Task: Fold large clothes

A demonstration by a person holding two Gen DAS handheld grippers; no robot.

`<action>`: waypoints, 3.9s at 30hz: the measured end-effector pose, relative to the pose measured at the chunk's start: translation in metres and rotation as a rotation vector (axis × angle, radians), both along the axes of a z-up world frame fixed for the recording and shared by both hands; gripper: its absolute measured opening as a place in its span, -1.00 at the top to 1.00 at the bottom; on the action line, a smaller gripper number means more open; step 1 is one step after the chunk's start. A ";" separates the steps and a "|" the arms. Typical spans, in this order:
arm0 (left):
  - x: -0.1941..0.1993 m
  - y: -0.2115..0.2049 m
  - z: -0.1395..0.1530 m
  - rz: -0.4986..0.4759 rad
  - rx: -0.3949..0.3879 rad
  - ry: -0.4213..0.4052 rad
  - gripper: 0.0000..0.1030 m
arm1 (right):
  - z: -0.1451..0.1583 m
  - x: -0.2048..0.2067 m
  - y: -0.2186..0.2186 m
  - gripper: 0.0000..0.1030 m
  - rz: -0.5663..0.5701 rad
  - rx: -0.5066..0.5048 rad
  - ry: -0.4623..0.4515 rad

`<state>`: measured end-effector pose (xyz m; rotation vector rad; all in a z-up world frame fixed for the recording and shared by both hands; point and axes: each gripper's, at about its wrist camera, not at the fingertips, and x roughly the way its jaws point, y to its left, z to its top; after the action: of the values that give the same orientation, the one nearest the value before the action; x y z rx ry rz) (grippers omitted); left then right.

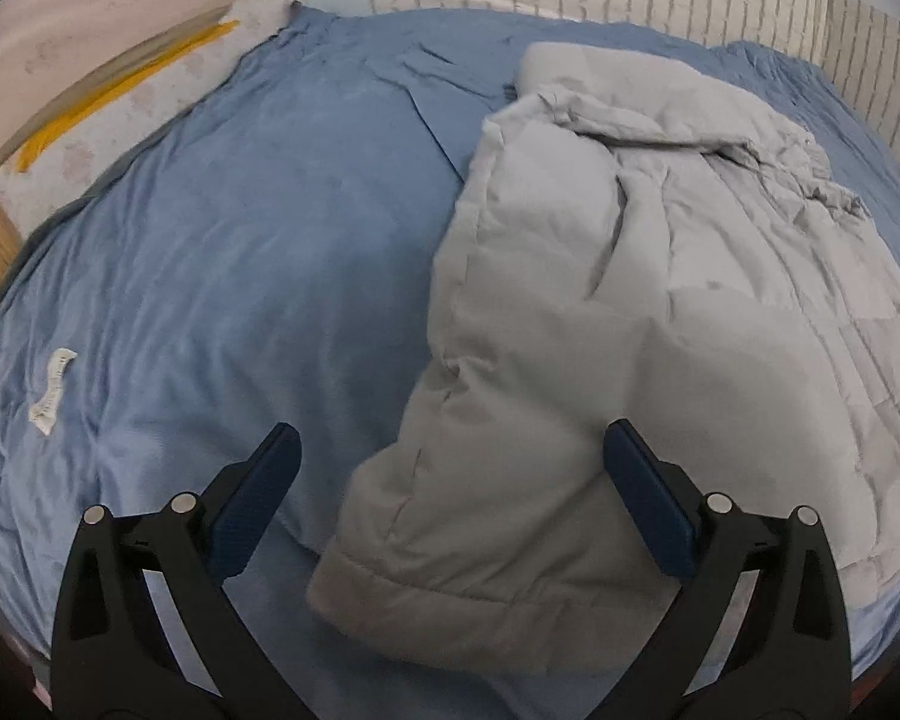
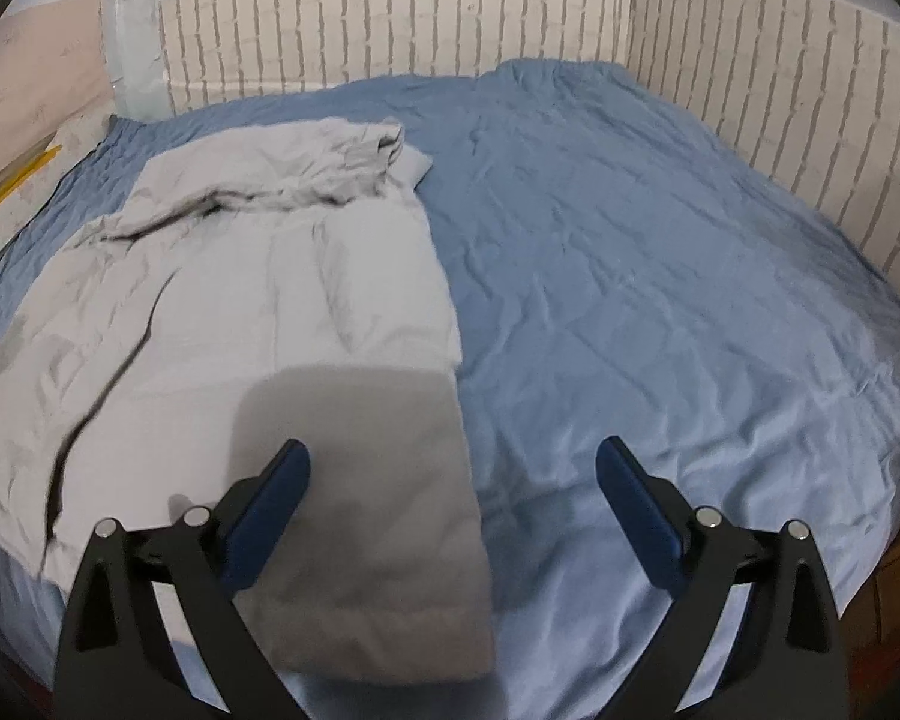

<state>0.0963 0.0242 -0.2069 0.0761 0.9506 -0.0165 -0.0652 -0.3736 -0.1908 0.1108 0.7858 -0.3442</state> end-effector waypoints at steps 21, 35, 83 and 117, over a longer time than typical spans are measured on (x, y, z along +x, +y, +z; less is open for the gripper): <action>-0.005 -0.019 -0.022 -0.109 -0.011 0.080 0.19 | -0.038 0.006 0.028 0.53 0.140 0.215 0.077; -0.022 -0.022 -0.024 -0.048 -0.092 0.079 0.06 | -0.027 0.027 0.013 0.46 0.124 0.004 0.099; -0.054 -0.028 -0.017 -0.080 -0.012 0.051 0.64 | -0.022 -0.007 0.029 0.65 0.139 0.027 0.033; -0.025 -0.035 0.063 -0.174 -0.080 -0.090 0.64 | 0.026 0.020 0.014 0.73 0.146 0.033 -0.048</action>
<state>0.0709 -0.0106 -0.1442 0.0850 0.8506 -0.2095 -0.0457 -0.3598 -0.1645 0.0918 0.7481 -0.1895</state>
